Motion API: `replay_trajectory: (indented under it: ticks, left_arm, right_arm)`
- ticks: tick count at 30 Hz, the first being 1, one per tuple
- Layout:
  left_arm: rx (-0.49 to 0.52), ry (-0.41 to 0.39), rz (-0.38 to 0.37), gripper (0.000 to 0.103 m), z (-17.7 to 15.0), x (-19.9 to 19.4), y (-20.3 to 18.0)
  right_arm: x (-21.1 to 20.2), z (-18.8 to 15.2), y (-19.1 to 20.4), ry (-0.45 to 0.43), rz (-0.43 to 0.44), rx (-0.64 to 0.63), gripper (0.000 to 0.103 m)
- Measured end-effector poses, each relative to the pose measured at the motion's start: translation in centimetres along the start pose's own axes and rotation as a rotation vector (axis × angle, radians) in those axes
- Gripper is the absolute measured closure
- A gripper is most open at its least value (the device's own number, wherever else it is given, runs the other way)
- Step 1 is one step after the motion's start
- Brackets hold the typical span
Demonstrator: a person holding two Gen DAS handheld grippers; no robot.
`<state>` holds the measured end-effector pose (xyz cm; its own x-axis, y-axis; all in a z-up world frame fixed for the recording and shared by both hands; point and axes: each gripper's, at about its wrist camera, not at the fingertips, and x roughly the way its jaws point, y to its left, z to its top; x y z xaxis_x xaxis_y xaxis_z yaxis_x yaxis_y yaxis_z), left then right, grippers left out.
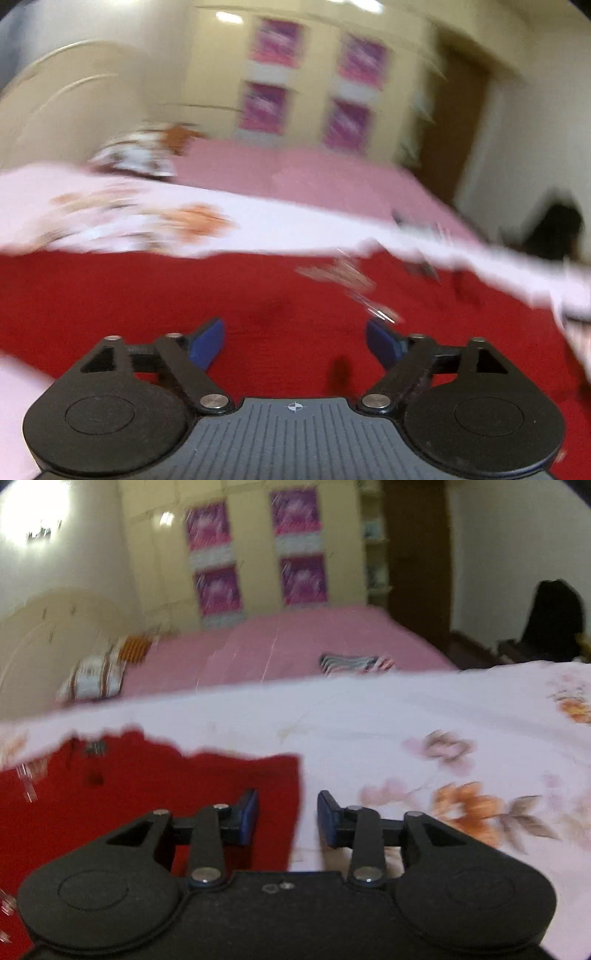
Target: Fold small clothes
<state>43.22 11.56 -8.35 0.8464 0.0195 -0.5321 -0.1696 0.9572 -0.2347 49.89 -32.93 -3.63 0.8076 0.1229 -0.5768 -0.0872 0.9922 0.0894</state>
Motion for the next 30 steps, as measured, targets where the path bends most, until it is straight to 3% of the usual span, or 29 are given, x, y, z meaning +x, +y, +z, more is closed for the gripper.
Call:
replay_trajectory:
  ticks: [3, 5, 8, 10, 12, 22, 23, 24, 25, 26, 27, 28, 30]
  left_arm:
    - [-0.219, -0.088, 0.090, 0.016, -0.6, -4.5, 8.8]
    - [-0.345, -0.130, 0.199, 0.017, -1.1, -6.9, 15.0]
    - [-0.660, -0.208, 0.307, 0.017, -2.0, -10.0, 24.5]
    - [-0.785, -0.247, 0.323, 0.017, -2.3, -10.6, 28.7]
    - [-0.873, -0.265, 0.281, 0.017, -2.1, -10.5, 31.8]
    - [-0.823, -0.189, 0.255, 0.017, 1.9, -6.2, 37.5]
    - [-0.816, -0.182, 0.259, 0.022, 2.4, -5.8, 37.8]
    - [-0.793, -0.161, 0.289, 0.039, 2.7, -5.5, 37.8]
    - [-0.765, -0.135, 0.331, 0.046, 3.2, -5.1, 37.8]
    - [-0.750, -0.120, 0.356, 0.061, 3.6, -4.9, 38.1]
    - [-0.737, -0.102, 0.380, 0.097, 3.9, -4.9, 38.0]
    - [-0.741, -0.067, 0.388, 0.099, 4.1, -4.6, 38.2]
    - [-0.699, -0.111, 0.343, 0.099, 4.9, -5.1, 36.6]
  right_arm:
    - [-4.2, -1.1, -1.0, -0.077, 0.010, 0.010, 0.045]
    - [-6.4, -2.5, -1.7, -0.061, 0.017, 0.014, 0.045]
    - [-8.9, -4.6, -2.0, -0.026, 0.011, 0.013, 0.045]
    - [-9.9, -5.3, -2.3, 0.000, 0.004, 0.029, 0.045]
    - [-10.5, -5.2, -2.1, 0.019, 0.006, 0.050, 0.045]
    - [-11.8, -3.4, 0.6, -0.022, 0.042, 0.074, 0.044]
    - [-11.9, -3.3, 0.6, -0.025, 0.042, 0.073, 0.044]
    - [-11.9, -3.2, 0.6, -0.027, 0.040, 0.072, 0.044]
    - [-11.9, -3.2, 0.5, -0.029, 0.037, 0.076, 0.044]
    - [-11.8, -3.2, 0.5, -0.028, 0.037, 0.082, 0.044]
    - [-11.7, -3.2, 0.4, -0.025, 0.037, 0.088, 0.044]
    - [-11.7, -3.4, 0.4, -0.021, 0.035, 0.091, 0.044]
    - [-11.4, -3.5, 0.5, -0.016, 0.035, 0.096, 0.044]
